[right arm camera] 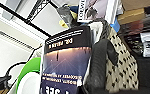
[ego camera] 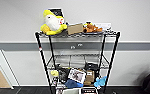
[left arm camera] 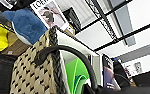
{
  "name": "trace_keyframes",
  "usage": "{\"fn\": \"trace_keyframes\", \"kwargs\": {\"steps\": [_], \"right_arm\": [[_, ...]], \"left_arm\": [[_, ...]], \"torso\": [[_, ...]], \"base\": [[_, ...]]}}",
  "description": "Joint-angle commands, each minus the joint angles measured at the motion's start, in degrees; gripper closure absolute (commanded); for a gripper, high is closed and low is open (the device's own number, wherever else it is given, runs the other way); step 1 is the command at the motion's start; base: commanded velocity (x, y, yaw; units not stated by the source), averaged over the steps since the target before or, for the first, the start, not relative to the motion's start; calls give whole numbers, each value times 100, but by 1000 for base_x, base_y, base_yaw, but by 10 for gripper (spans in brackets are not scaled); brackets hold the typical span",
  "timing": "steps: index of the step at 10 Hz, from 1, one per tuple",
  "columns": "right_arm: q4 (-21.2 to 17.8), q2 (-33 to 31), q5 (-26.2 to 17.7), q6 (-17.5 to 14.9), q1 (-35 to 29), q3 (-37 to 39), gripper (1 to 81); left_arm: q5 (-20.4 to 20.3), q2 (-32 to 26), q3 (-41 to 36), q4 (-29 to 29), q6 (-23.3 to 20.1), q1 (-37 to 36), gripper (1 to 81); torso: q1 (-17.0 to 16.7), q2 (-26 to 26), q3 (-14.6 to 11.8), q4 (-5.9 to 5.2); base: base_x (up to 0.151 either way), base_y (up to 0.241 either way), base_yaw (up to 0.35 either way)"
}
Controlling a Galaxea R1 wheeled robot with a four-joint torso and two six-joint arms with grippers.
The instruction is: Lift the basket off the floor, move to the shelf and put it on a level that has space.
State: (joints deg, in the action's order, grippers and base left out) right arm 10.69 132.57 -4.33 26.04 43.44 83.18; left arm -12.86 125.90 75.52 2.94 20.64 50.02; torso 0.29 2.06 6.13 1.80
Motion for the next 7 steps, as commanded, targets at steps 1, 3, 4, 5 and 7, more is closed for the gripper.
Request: {"fn": "trace_keyframes", "kwargs": {"steps": [1,3,4,5,7], "right_arm": [[3,-167,538,33,-981,-892,811],[12,-290,547,68,-1051,-1094,811],[3,-325,547,68,-1095,-1164,811],[3,-351,547,77,-1130,-1217,811],[3,-448,547,138,-1192,-1367,811]], "left_arm": [[-252,-170,-767,-232,19,-857,811],[-252,-232,-890,-232,19,-901,811],[-244,-258,-951,-232,19,-928,811],[-243,-276,-995,-232,28,-954,811],[-243,-328,-1109,-232,28,-1006,811]], "torso": [[0,0,0,0],[0,0,0,0],[0,0,0,0],[0,0,0,0],[0,0,0,0]], "base": [[112,0,0],[113,0,0],[112,0,0],[113,0,0],[113,0,0]]}}
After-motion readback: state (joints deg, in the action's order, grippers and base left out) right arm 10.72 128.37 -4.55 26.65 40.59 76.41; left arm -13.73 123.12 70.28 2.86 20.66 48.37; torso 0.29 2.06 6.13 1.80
